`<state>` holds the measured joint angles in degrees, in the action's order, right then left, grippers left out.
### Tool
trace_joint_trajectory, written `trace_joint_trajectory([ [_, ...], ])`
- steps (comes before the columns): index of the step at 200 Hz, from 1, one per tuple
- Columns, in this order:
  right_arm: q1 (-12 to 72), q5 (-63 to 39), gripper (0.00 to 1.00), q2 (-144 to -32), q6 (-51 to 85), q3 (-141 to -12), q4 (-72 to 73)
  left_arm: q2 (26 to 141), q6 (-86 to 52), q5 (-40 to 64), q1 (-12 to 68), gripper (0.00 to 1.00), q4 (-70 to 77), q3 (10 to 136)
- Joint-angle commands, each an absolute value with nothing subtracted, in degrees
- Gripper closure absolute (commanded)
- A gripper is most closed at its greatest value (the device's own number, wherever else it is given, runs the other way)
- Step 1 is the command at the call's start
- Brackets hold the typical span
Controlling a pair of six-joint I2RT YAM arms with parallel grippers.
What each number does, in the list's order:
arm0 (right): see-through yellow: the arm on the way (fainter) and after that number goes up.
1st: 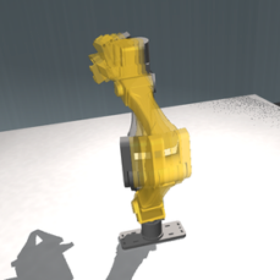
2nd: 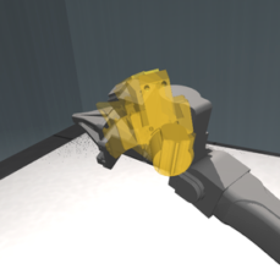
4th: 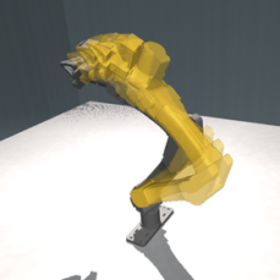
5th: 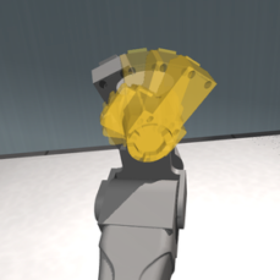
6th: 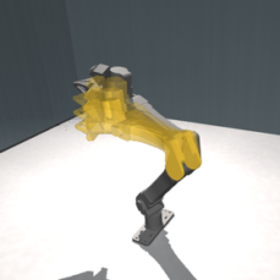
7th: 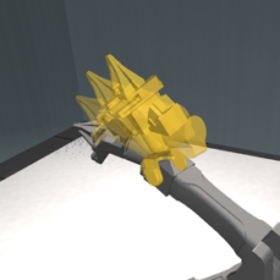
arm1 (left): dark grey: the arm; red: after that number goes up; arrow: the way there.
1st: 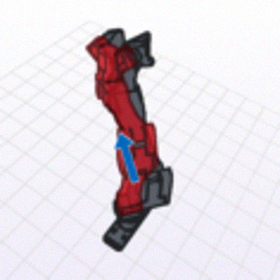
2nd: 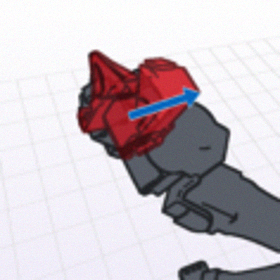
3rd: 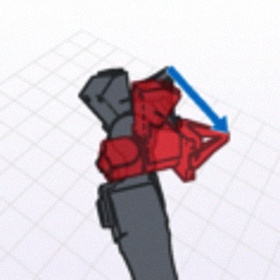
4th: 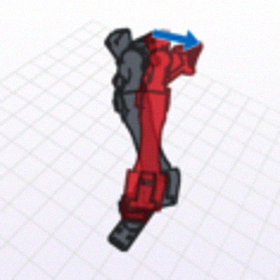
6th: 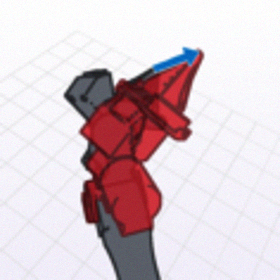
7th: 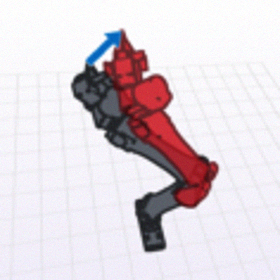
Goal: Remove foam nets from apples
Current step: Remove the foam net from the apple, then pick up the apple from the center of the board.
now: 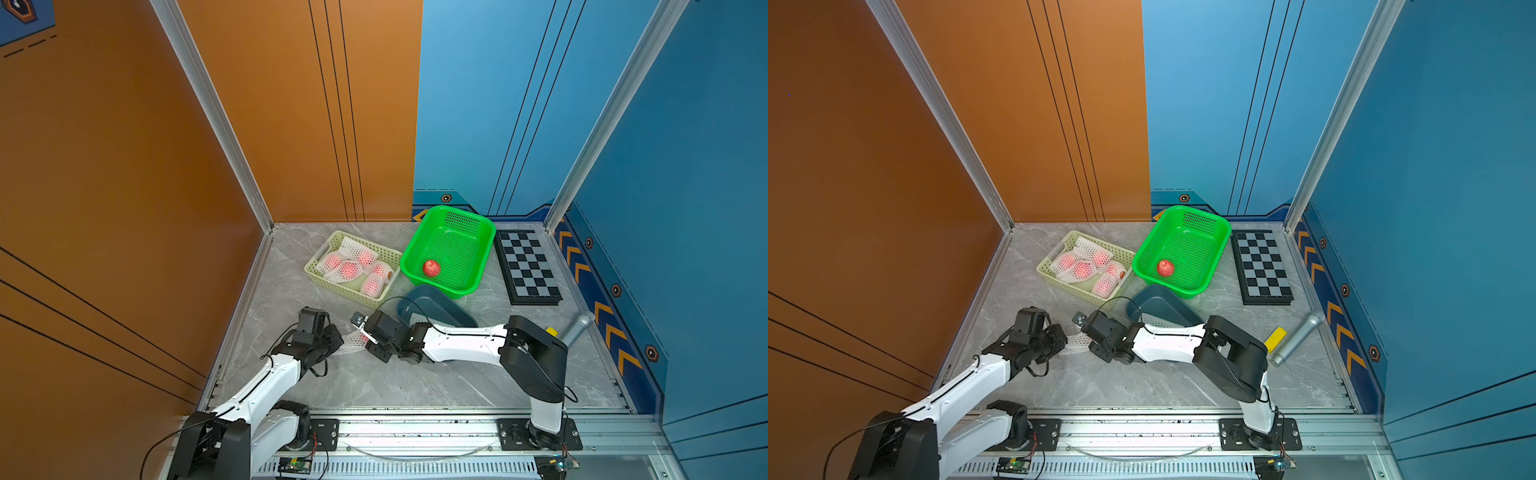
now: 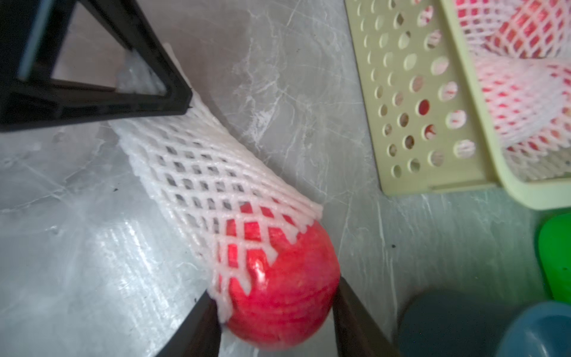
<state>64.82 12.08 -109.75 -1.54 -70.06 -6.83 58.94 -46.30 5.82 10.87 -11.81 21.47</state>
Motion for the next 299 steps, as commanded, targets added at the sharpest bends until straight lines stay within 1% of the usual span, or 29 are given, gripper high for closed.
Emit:
trace_joint_trajectory([
  [1,64.38,15.12,0.44,-106.05,-1.27,-67.65,-8.35,58.17,-45.1,5.23,10.11,0.98,-13.86,23.1],
  [12,64.05,13.5,0.4,-104.73,-1.38,-66.82,-8.6,58.05,-44.85,4.97,9.94,0.98,-14.39,23.34],
  [46,62.78,8.31,0.17,-100.58,-1.41,-64.82,-10.74,57.52,-44.08,4.67,9.5,0.98,-15.45,23.97],
  [66,61.48,4.86,0.12,-98.81,-1.24,-64.73,-11.64,57.57,-44.04,5.07,9.38,0.98,-15.38,24.04],
  [104,58.49,-0.25,0.12,-97.74,-0.2,-65.52,-11.71,57.24,-43.78,5.12,9.14,0.98,-15.59,24.03],
  [125,57.01,-4.16,0.15,-97.57,0.18,-65.67,-11.97,56.89,-43.6,5.19,8.89,0.98,-15.99,24.26],
  [145,57.22,-5.23,0.19,-98.06,-0.58,-65.74,-13.22,56.48,-43.3,5.27,8.49,0.98,-16.5,24.68],
  [156,57.73,-5.14,0.21,-98.33,-0.87,-65.51,-13.97,56.22,-43.07,5.37,8.14,0.98,-16.83,25.13],
  [185,59.59,-3.96,0.2,-97.97,-0.14,-64.21,-14.73,55.73,-42.5,6.25,7.3,0.98,-17.51,26.42],
  [222,61.85,-1.64,0.15,-97.59,1.52,-61.29,-15.05,56.4,-42.27,6.85,6.95,0.98,-17.49,27.52],
  [243,61.88,-0.6,0.14,-98.97,1.93,-60.61,-15.07,56.77,-42.27,7.03,6.92,0.98,-17.49,27.82],
  [262,61.84,-0.1,0.14,-100.05,1.76,-60.34,-15.22,56.58,-42.1,7.34,6.94,0.98,-17.49,28.04],
  [299,62.56,0.16,0.18,-100.75,1.19,-59.83,-15.96,55.99,-42.01,7.52,6.86,0.98,-17.55,28.12],
])
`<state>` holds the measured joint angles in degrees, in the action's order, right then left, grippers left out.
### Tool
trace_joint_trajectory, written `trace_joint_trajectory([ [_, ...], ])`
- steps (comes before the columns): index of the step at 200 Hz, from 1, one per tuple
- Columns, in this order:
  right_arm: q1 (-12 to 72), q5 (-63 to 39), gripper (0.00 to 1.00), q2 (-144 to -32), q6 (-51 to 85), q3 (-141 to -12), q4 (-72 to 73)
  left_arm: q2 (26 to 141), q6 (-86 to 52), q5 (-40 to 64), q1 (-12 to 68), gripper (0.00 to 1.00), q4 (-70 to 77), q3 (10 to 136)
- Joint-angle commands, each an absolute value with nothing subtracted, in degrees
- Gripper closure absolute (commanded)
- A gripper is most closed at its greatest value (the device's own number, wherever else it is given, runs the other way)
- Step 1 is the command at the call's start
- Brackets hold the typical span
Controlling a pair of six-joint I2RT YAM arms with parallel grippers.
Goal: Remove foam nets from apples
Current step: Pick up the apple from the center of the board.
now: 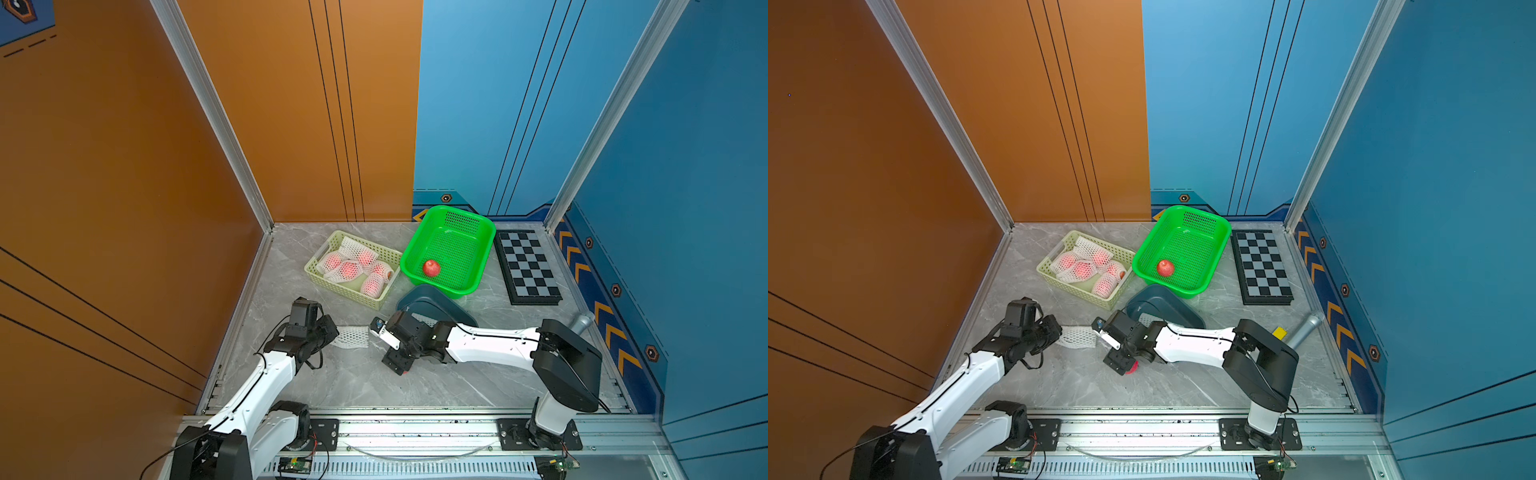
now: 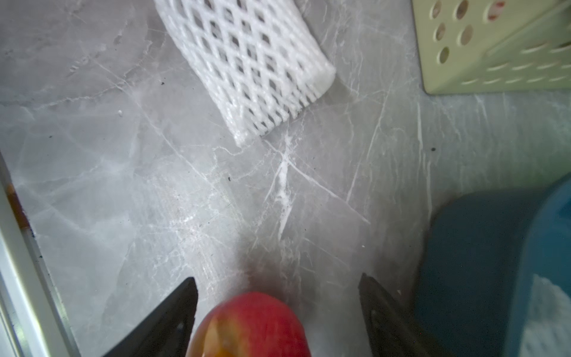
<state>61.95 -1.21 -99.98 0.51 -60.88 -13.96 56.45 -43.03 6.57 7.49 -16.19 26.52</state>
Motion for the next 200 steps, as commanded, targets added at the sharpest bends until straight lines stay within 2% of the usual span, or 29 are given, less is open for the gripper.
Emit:
trace_joint_trajectory([
  [1,62.61,0.12,0.18,-100.69,1.17,-59.89,-16.02,56.03,-42.06,7.54,6.86,0.98,-17.56,28.08],
  [50,63.41,-1.03,0.06,-96.12,0.53,-56.93,-18.43,55.97,-42.33,7.57,6.86,0.98,-17.49,28.09],
  [110,64.24,1.88,0.03,-94.13,1.87,-54.32,-21.83,55.81,-42.44,8.0,7.03,0.97,-17.36,28.57],
  [164,65.11,3.66,0.19,-94.66,2.49,-54.12,-22.24,54.67,-42.28,9.75,7.34,0.97,-17.73,30.12],
  [200,65.35,3.73,0.35,-93.5,2.13,-54.62,-21.56,52.71,-41.93,10.21,7.55,0.97,-19.73,31.8],
])
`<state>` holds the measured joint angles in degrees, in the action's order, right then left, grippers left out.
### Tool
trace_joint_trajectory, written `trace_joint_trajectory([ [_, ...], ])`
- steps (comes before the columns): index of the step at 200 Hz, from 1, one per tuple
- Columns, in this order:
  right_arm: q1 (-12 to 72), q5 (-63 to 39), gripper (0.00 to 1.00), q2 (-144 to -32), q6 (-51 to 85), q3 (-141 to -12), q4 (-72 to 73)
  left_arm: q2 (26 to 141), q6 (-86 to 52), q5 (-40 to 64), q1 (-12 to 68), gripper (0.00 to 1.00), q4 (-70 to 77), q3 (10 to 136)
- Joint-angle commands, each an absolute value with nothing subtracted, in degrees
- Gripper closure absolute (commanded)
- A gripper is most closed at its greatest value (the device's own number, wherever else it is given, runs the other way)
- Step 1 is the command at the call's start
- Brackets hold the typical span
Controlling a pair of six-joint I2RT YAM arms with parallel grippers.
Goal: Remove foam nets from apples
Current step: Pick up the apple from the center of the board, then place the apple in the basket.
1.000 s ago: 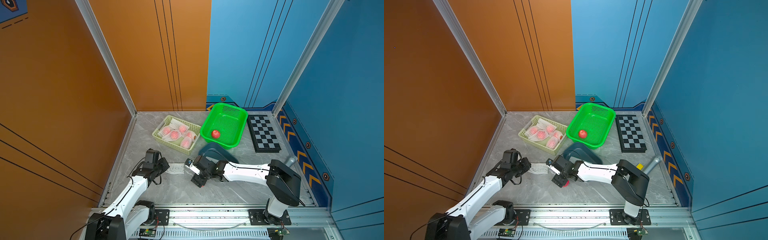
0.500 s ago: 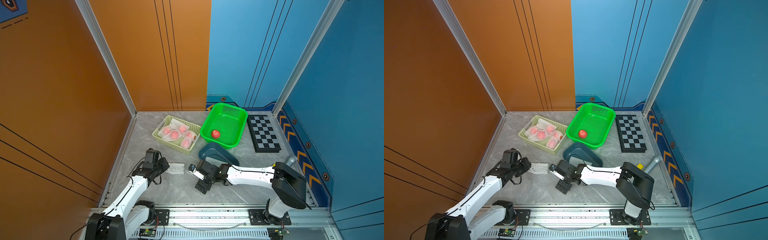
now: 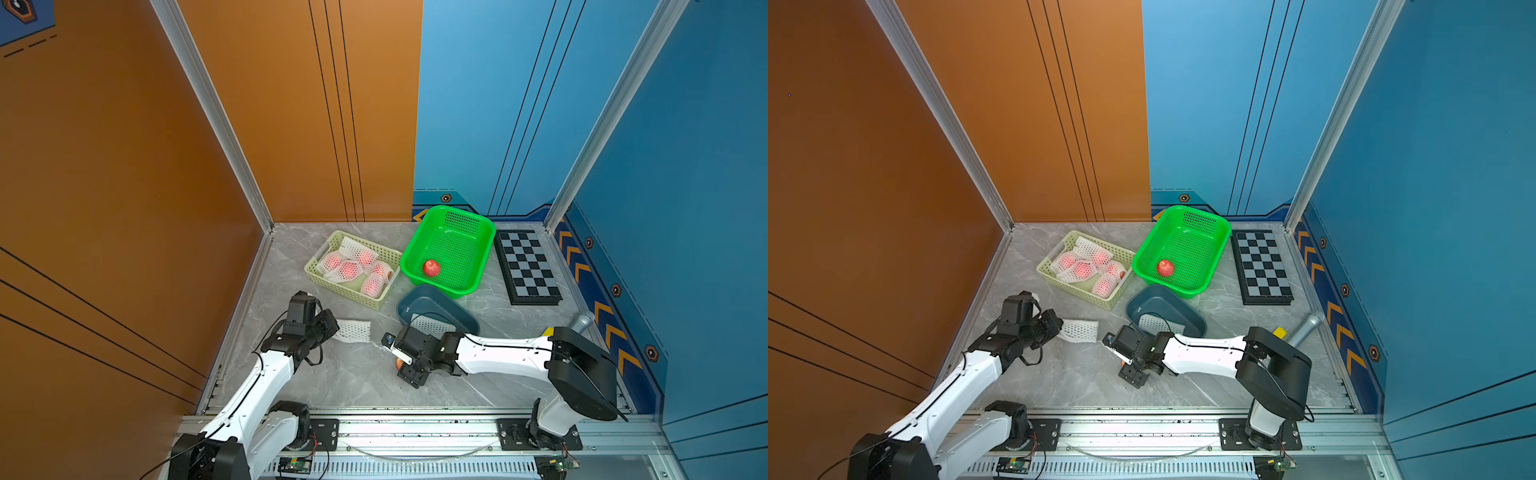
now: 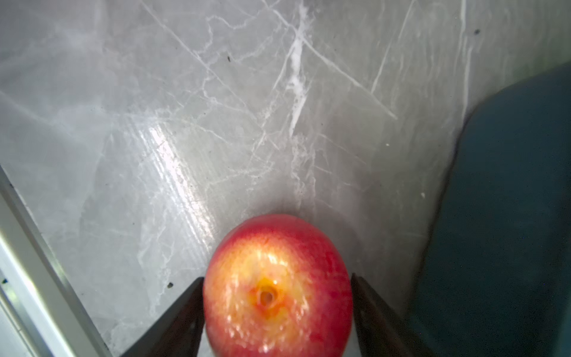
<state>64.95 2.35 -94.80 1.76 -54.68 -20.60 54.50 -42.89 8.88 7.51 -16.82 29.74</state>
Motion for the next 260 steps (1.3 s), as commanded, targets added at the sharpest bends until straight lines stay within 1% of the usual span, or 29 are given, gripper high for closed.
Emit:
trace_joint_trajectory([
  [1,65.32,3.67,0.35,-93.42,2.12,-54.65,-21.55,52.59,-41.88,10.2,7.56,0.97,-19.8,31.85],
  [31,64.21,0.3,0.43,-90.23,1.49,-56.09,-21.46,48.8,-39.9,7.64,7.73,0.97,-26.01,35.19],
  [63,59.77,-4.08,0.45,-86.87,1.58,-57.67,-21.36,46.72,-38.51,8.55,7.91,0.96,-27.95,37.95],
  [90,52.21,-6.57,0.44,-85.52,2.82,-59.92,-20.93,48.5,-37.69,10.04,9.96,0.96,-27.74,40.51],
  [125,40.65,-6.61,0.45,-86.51,3.62,-64.62,-19.41,54.52,-35.19,9.07,16.64,0.96,-25.92,45.91],
  [127,40.62,-6.64,0.45,-86.78,3.67,-64.8,-19.31,54.92,-35.16,9.01,17.04,0.96,-25.64,46.22],
  [133,37.13,-6.67,0.45,-87.72,3.65,-65.87,-18.95,56.22,-34.96,8.87,18.35,0.96,-24.76,46.9],
  [149,32.61,-6.95,0.45,-91.43,3.77,-69.64,-19.34,60.06,-34.91,7.93,21.66,0.96,-22.39,48.93],
  [175,27.57,-5.54,0.44,-100.2,3.65,-77.59,-21.64,66.53,-34.53,7.25,26.13,0.96,-18.76,52.56],
  [220,22.93,-0.97,0.44,-116.15,4.54,-91.85,-27.41,78.73,-33.54,8.07,32.71,0.96,-13.58,60.09],
  [242,22.42,0.97,0.43,-120.41,4.83,-95.61,-29.69,84.2,-33.41,8.59,35.34,0.96,-12.48,64.1],
  [260,21.94,0.61,0.42,-121.04,5.15,-95.9,-29.54,88.08,-34.11,10.0,37.09,0.96,-9.78,66.18],
])
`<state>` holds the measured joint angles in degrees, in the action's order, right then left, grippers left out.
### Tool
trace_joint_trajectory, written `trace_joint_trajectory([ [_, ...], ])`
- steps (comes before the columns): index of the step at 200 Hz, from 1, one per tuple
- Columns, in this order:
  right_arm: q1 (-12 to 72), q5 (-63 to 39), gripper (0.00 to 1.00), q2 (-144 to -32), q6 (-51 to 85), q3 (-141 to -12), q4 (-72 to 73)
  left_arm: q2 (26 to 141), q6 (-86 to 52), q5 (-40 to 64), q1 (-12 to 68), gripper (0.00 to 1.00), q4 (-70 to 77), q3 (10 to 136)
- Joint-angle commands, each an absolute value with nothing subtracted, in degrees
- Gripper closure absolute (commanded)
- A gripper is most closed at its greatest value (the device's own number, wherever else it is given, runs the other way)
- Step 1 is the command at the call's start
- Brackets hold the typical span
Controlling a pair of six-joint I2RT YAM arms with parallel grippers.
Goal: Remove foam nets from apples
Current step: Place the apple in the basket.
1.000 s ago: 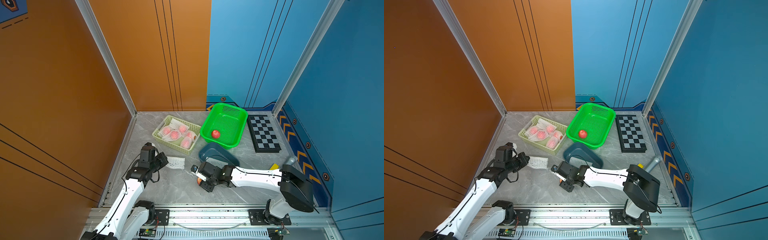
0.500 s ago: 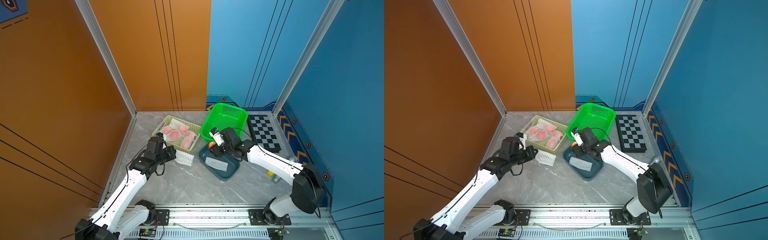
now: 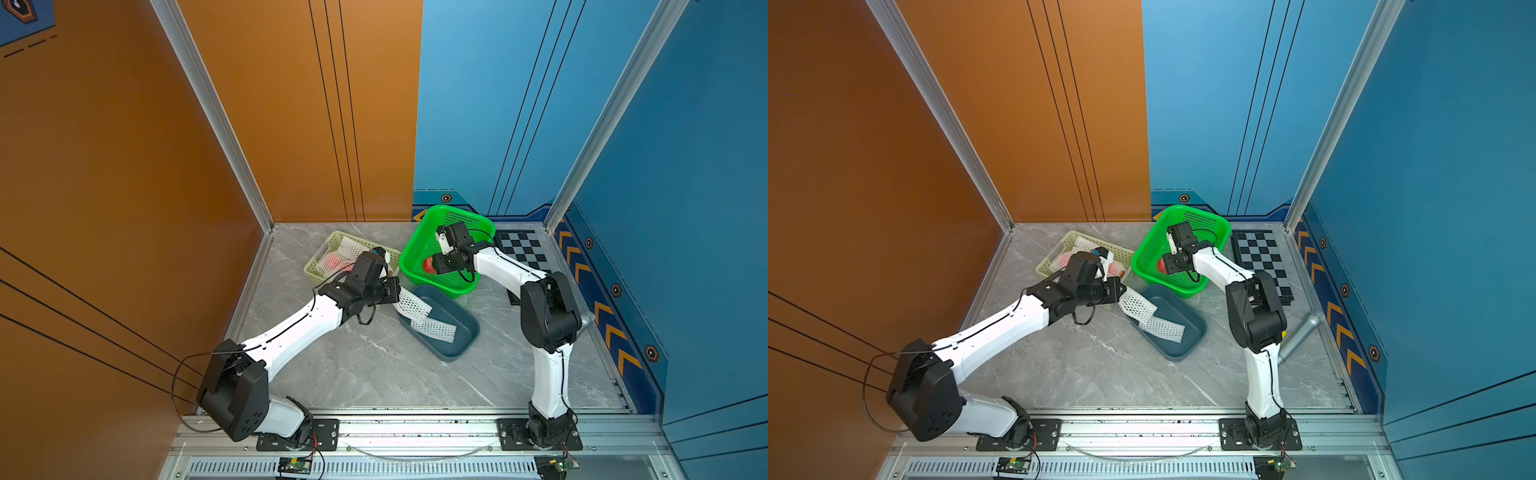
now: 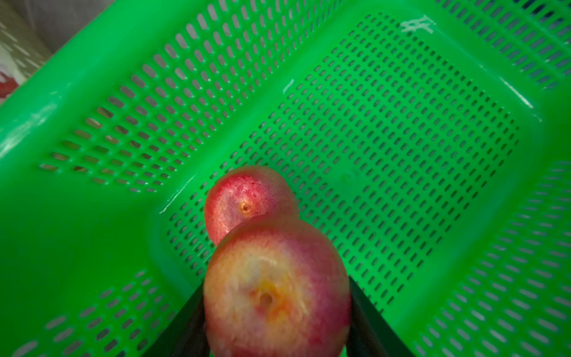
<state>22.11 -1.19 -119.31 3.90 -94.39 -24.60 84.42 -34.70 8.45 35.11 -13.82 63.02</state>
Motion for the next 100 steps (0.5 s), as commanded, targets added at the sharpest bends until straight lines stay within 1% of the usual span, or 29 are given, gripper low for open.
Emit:
trace_joint_trajectory([
  [1,21.91,0.52,0.42,-121.03,5.17,-95.89,-29.53,88.29,-34.15,10.1,37.14,0.96,-9.41,66.31],
  [13,21.63,0.17,0.39,-121.07,5.5,-95.9,-29.53,90.93,-34.75,11.54,38.09,0.96,-7.82,67.89],
  [34,21.1,0.6,0.32,-120.61,5.6,-95.62,-29.53,95.62,-35.48,12.8,39.86,0.96,-7.23,71.05],
  [61,20.57,0.22,0.2,-119.18,5.36,-95.14,-29.37,99.48,-36.55,12.63,41.45,0.96,-5.85,72.98],
  [83,20.48,0.08,0.16,-116.52,4.89,-94.65,-29.36,101.12,-37.21,12.42,41.75,0.95,-5.2,73.56],
  [100,20.48,-0.01,0.14,-115.14,4.71,-94.15,-29.36,101.9,-37.36,12.22,41.86,0.93,-5.19,73.58],
])
